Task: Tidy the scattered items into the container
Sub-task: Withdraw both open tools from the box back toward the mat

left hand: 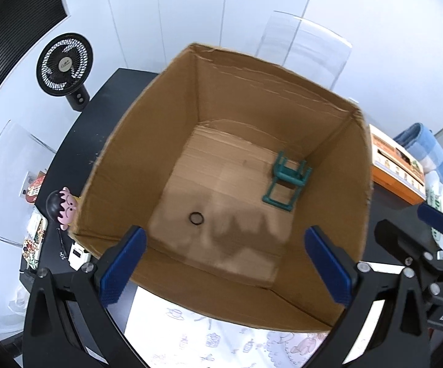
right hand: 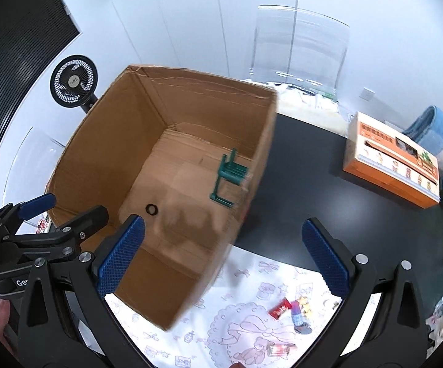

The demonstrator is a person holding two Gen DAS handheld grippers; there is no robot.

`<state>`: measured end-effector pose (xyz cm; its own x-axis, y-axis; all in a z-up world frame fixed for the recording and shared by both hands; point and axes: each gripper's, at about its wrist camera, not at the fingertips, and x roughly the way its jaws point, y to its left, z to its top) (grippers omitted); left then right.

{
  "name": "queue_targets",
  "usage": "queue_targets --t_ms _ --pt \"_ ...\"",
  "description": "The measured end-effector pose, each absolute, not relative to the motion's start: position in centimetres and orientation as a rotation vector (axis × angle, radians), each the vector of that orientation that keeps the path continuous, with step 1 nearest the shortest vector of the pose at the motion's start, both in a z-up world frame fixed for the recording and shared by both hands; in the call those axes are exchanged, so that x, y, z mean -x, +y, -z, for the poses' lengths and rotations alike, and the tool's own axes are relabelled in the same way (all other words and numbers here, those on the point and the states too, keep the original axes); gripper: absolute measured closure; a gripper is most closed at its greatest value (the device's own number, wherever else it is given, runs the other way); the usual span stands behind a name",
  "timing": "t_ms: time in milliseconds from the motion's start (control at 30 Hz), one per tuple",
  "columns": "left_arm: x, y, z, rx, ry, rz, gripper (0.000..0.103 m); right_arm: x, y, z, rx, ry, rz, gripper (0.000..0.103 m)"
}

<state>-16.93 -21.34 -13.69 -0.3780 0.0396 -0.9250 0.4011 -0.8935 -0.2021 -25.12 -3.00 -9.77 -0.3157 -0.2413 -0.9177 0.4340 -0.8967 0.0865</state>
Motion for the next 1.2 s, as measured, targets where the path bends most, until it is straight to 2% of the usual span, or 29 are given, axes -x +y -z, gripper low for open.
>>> queue_targets --t_ms 1200 --pt "14.4 -2.6 13.4 -1.799 0.521 2.516 0.000 17.2 16.7 9.7 -1.617 0.064 2.421 0.000"
